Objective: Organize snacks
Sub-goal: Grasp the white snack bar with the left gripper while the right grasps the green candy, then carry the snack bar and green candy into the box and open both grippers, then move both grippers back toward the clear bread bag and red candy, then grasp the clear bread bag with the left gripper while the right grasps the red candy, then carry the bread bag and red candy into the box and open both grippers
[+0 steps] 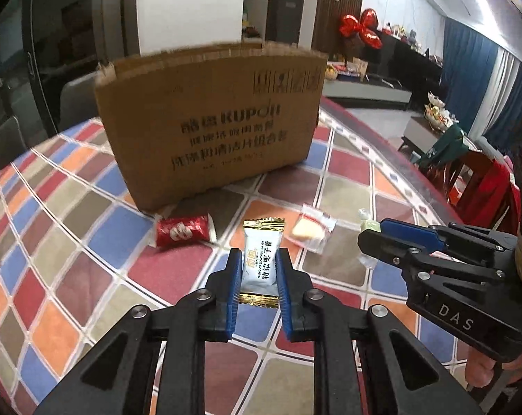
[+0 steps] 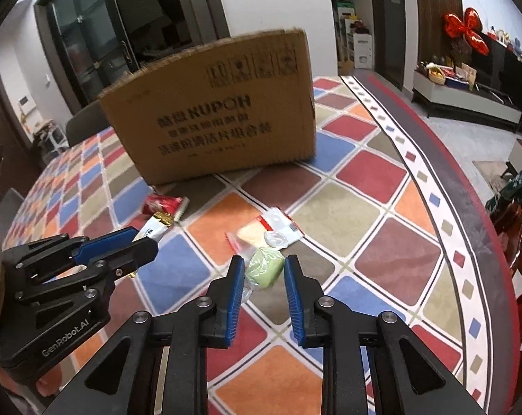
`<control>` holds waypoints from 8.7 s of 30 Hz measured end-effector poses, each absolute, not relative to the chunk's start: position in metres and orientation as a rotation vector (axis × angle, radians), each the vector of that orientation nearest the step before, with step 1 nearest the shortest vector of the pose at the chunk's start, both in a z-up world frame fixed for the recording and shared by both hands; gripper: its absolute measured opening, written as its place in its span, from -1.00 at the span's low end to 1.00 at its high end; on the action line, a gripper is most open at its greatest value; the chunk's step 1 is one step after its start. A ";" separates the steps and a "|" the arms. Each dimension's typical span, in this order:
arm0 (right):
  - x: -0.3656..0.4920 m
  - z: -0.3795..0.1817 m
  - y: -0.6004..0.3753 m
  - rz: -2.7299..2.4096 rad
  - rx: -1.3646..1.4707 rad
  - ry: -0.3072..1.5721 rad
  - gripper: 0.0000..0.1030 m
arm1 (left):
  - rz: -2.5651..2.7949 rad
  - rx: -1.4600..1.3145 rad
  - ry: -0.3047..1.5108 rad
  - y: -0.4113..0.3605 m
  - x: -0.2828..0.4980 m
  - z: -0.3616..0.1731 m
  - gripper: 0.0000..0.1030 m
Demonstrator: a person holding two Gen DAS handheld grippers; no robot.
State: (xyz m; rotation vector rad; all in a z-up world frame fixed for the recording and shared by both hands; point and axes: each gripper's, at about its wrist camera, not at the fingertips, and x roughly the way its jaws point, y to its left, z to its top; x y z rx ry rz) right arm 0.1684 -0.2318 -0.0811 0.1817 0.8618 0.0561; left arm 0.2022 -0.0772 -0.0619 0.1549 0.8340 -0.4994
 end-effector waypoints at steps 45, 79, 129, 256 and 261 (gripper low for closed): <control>0.269 0.083 -0.232 0.188 0.052 0.603 -0.51 | -0.446 0.108 0.554 -0.069 0.293 0.101 -0.61; 0.231 0.016 -0.253 0.073 0.052 0.692 -0.03 | -0.484 0.290 0.576 -0.108 0.245 0.028 -0.02; 0.185 -0.102 -0.285 -0.008 0.094 0.942 -0.03 | -0.643 0.398 0.914 -0.160 0.240 -0.111 -0.27; 0.350 0.063 -0.214 0.101 -0.096 0.835 -0.30 | -0.233 0.216 0.766 -0.075 0.372 0.083 0.11; 0.345 0.059 -0.218 0.042 -0.120 0.833 0.05 | -0.154 0.196 0.773 -0.059 0.362 0.079 0.20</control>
